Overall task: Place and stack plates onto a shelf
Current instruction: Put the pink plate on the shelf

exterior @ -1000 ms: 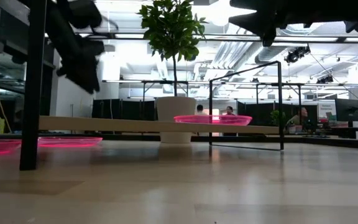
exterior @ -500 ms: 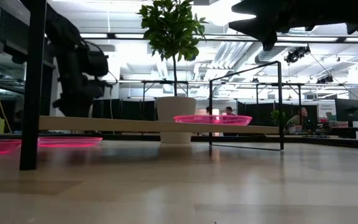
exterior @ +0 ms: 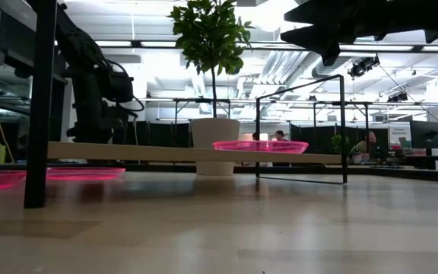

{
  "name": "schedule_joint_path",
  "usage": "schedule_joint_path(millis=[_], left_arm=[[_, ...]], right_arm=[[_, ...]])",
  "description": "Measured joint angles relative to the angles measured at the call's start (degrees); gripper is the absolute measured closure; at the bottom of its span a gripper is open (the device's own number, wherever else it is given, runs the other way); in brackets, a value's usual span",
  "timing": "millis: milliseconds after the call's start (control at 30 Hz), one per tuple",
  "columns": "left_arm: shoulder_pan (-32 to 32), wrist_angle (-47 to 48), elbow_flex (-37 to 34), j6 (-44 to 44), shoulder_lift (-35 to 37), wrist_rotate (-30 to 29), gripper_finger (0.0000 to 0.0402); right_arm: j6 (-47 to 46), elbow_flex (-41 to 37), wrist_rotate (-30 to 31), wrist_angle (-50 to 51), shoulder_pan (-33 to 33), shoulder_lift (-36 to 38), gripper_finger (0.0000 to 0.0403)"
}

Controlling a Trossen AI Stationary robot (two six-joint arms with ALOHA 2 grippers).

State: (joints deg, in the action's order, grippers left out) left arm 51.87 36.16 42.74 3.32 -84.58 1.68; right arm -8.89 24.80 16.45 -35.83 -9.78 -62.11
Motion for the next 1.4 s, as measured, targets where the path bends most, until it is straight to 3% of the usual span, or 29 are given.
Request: schedule_joint_path(millis=[233, 667, 1000, 1400], left_arm=[[1.57, 0.26, 0.0, 0.44, -0.98, 3.91, 0.0236], [1.62, 0.04, 0.0, 0.1, -0.94, 3.78, 0.0236], [1.23, -0.44, 0.0, -0.56, -1.37, 2.53, 0.0236], [-1.83, -1.12, 0.0, -1.69, -3.8, -3.05, 0.0236]], right_arm=[[-0.14, 0.0, -0.32, 0.56, 0.0, 0.0, 0.0208], [-0.15, 0.0, -0.44, 1.04, 0.0, -0.02, 0.0208], [-0.27, 0.0, -0.44, 1.13, 0.0, -0.02, 0.0208], [-0.19, 0.0, -0.44, 1.41, 0.0, -0.02, 0.0208]])
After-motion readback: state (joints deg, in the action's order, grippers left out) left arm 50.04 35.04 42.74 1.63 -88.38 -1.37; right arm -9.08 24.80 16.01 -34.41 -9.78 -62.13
